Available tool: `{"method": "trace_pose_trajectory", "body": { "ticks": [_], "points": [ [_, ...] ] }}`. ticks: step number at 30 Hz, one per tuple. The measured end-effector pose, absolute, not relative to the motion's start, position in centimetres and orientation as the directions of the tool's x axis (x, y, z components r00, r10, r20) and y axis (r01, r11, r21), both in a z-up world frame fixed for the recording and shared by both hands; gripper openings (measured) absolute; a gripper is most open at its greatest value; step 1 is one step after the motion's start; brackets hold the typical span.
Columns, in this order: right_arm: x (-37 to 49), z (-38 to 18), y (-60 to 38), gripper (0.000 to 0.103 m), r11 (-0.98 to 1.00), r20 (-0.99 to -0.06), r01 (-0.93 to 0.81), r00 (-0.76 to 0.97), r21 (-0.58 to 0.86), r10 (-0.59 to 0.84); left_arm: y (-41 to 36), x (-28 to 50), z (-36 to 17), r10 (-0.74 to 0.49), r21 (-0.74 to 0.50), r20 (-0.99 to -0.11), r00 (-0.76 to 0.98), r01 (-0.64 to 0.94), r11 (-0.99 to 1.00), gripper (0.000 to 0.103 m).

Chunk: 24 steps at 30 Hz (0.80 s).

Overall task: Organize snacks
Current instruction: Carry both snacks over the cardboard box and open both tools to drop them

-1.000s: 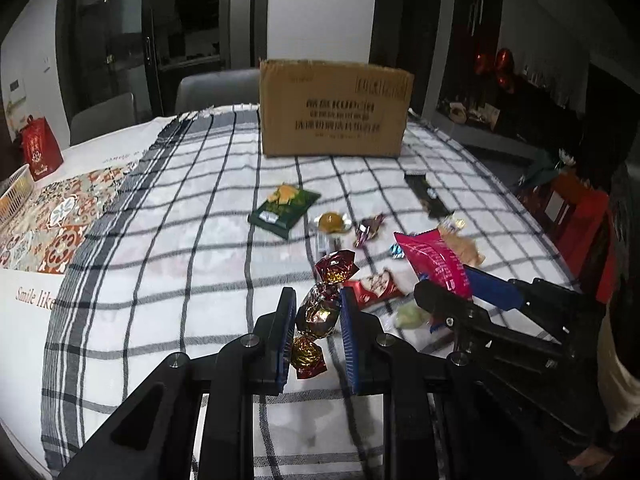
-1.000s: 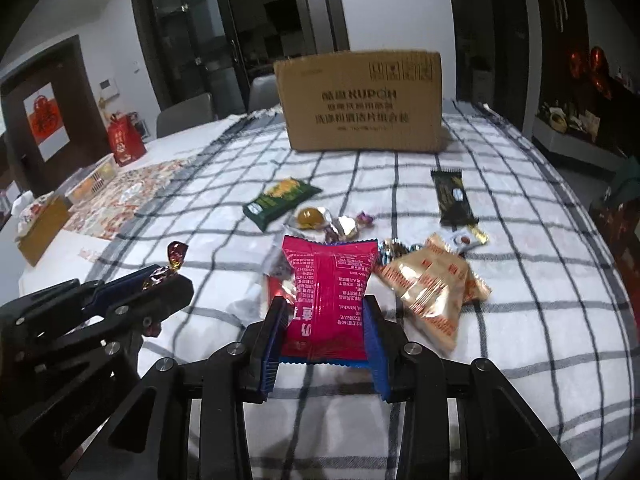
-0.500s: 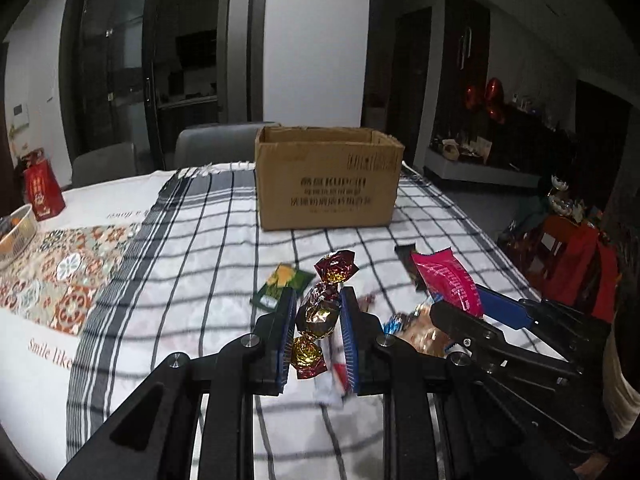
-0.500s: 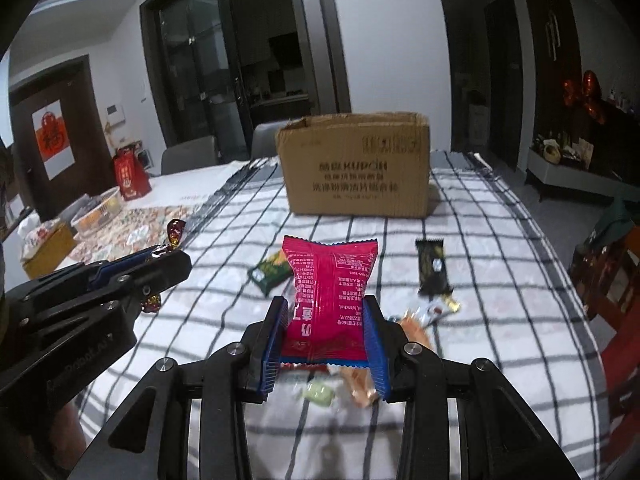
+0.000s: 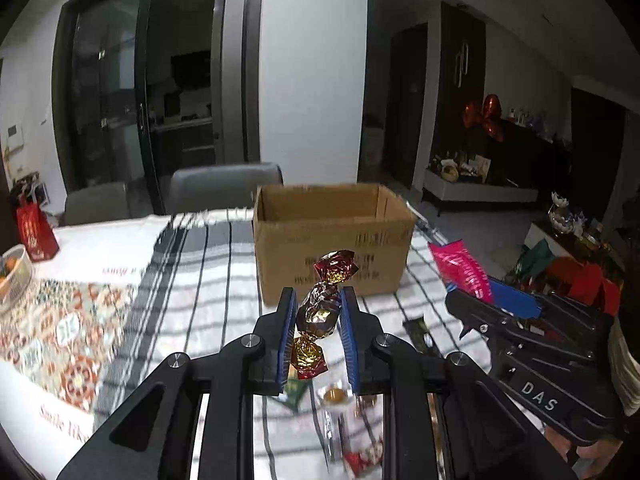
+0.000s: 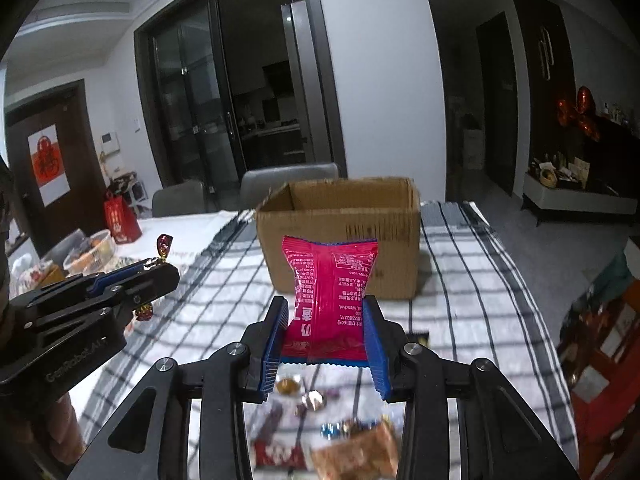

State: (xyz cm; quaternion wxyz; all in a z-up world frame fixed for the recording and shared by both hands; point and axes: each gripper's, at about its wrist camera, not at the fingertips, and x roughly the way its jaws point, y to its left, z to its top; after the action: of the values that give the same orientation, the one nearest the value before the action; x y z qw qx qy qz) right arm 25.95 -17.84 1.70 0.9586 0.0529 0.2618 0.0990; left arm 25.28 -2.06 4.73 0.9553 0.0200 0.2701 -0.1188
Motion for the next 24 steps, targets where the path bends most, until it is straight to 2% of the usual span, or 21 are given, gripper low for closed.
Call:
{"method": "trace_pose_trajectory", "body": {
  "ticks": [6, 11, 24],
  "points": [
    [29.5, 3.8, -18.1, 0.038, 0.974, -0.49, -0.176, 0.842, 0.147, 0.226, -3.1, 28.8, 6.7, -0.215, 0.019, -0.513, 0.831, 0.261, 0.965, 0.022],
    [33.0, 5.3, -18.8, 0.038, 0.971, -0.515, -0.186, 0.824, 0.149, 0.237, -3.3, 32.5, 7.7, -0.23, 0.001, -0.527, 0.818, 0.271, 0.963, 0.022],
    [42.7, 5.1, -19.8, 0.038, 0.974, -0.614, -0.179, 0.756, 0.138, 0.226, -4.9, 42.5, 6.8, -0.229, 0.012, -0.645, 0.729, 0.31, 0.951, 0.022]
  ]
}}
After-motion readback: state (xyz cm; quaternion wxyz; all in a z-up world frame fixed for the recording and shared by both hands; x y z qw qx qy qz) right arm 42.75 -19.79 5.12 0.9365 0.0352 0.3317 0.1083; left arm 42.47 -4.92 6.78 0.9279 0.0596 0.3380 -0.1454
